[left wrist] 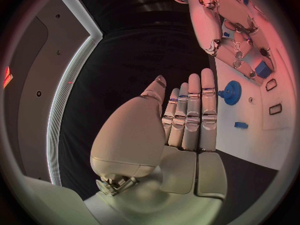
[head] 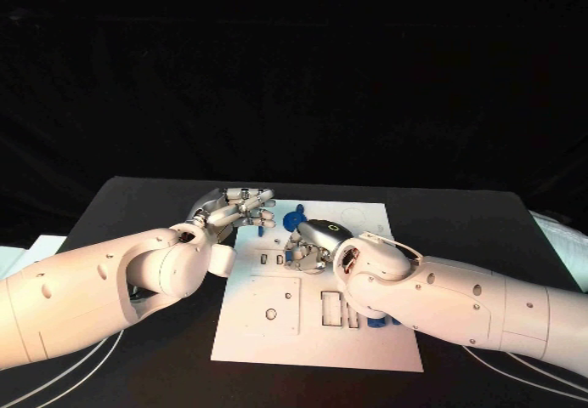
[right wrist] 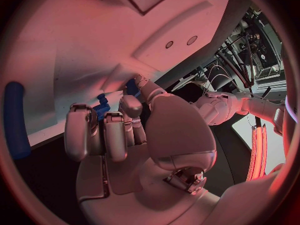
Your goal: Assemble the parts on the task board
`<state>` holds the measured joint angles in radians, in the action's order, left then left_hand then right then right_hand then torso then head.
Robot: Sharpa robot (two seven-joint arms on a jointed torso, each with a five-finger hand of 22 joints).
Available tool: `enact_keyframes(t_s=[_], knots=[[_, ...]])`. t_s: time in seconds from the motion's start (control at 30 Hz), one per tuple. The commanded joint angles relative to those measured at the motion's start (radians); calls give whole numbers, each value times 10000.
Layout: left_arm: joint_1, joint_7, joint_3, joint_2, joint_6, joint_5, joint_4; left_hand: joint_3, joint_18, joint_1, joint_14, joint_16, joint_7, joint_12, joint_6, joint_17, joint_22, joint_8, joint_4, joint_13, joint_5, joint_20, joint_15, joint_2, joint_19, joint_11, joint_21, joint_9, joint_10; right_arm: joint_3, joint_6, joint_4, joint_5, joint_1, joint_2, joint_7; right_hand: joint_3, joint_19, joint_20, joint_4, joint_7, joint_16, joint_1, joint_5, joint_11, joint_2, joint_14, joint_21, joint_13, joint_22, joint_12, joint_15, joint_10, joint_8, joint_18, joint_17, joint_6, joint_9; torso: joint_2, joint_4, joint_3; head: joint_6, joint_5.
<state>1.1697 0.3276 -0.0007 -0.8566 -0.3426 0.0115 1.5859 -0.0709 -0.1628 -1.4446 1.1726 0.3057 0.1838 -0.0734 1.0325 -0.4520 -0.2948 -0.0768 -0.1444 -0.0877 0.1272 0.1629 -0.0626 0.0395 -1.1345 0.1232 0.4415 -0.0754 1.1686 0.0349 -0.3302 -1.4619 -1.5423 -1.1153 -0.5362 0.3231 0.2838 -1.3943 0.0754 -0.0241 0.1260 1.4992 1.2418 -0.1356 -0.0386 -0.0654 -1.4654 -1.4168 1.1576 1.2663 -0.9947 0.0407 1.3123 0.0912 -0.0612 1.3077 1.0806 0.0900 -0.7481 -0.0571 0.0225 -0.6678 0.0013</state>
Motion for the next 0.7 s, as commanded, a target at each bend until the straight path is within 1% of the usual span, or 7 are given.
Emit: enact_keyframes(t_s=[0.03,0.13,0.27,0.37,0.43,0.53,0.7], knots=[[5,24,7,11,220,26,29,7,-144,-8,-79,-72,38,53,30,-14,-13,51,73,4,-48,-17,-13,-34,62,22,-48,-2,-15,61,580,56,-78,75,1,194,-95,115,16,9,30,-55,-20,-89,-27,-151,-733,107,-129,-88,183,-101,-161,-91,-83,1146,-179,-28,0,-2,2,-4,0],[5,12,7,6,222,26,31,8,-144,-2,-79,-73,41,54,28,-15,-14,52,71,4,-48,-16,-14,-35,63,24,-49,-1,-18,61,499,58,-62,74,-8,174,-200,158,46,52,79,-81,-52,-127,-73,-220,-723,158,-417,-161,569,-138,-371,-181,-97,1114,-357,-69,-7,0,7,-18,-4],[5,1,7,6,221,26,21,8,-144,-2,-79,-73,41,54,28,-15,-14,52,71,4,-48,-16,-14,-35,63,24,-49,-1,-18,61,297,44,-39,74,-19,103,-385,186,78,118,104,-101,-120,-190,-104,-332,-717,200,-497,-215,646,-168,-437,-217,-108,1090,-474,-93,-2,0,4,-24,-2],[5,-9,7,14,226,26,14,8,-144,-2,-79,-73,41,54,28,-15,-14,52,71,4,-48,-16,-14,-35,63,24,-49,-1,-18,61,44,8,-10,74,-27,30,-607,203,99,217,113,-123,-206,-248,-121,-416,-710,231,-551,-253,682,-184,-481,-224,-116,1063,-558,-106,-2,-6,5,-28,-4],[5,-16,7,18,237,26,9,9,-143,3,-79,-74,43,55,26,-17,-15,54,69,5,-49,-15,-16,-35,63,25,-49,-1,-20,61,-163,-15,54,74,-33,-29,-794,260,109,316,121,-166,-309,-192,-135,-480,-693,294,-687,-355,847,-196,-587,-231,-138,994,-621,-116,-4,-3,5,-30,-8],[5,-29,7,23,250,26,1,12,-142,22,-78,-77,53,57,21,-22,-17,58,61,7,-50,-13,-20,-36,66,31,-50,0,-26,61,-611,-64,165,74,-48,-149,-1171,372,144,517,191,-257,-427,-103,-198,-536,-658,425,-1052,-551,1289,-244,-890,-270,-176,862,-931,-188,0,5,0,-26,-2],[5,-49,6,37,272,26,-24,12,-143,28,-73,-75,57,59,18,-25,-19,60,60,8,-50,-12,-20,-36,65,34,-49,1,-31,60,-1659,-232,355,76,-144,-527,-1520,396,177,682,220,-292,-347,-195,-230,-486,-651,481,-1120,-616,1274,-274,-957,-224,-189,826,-1054,-207,0,0,-9,-15,-13]])
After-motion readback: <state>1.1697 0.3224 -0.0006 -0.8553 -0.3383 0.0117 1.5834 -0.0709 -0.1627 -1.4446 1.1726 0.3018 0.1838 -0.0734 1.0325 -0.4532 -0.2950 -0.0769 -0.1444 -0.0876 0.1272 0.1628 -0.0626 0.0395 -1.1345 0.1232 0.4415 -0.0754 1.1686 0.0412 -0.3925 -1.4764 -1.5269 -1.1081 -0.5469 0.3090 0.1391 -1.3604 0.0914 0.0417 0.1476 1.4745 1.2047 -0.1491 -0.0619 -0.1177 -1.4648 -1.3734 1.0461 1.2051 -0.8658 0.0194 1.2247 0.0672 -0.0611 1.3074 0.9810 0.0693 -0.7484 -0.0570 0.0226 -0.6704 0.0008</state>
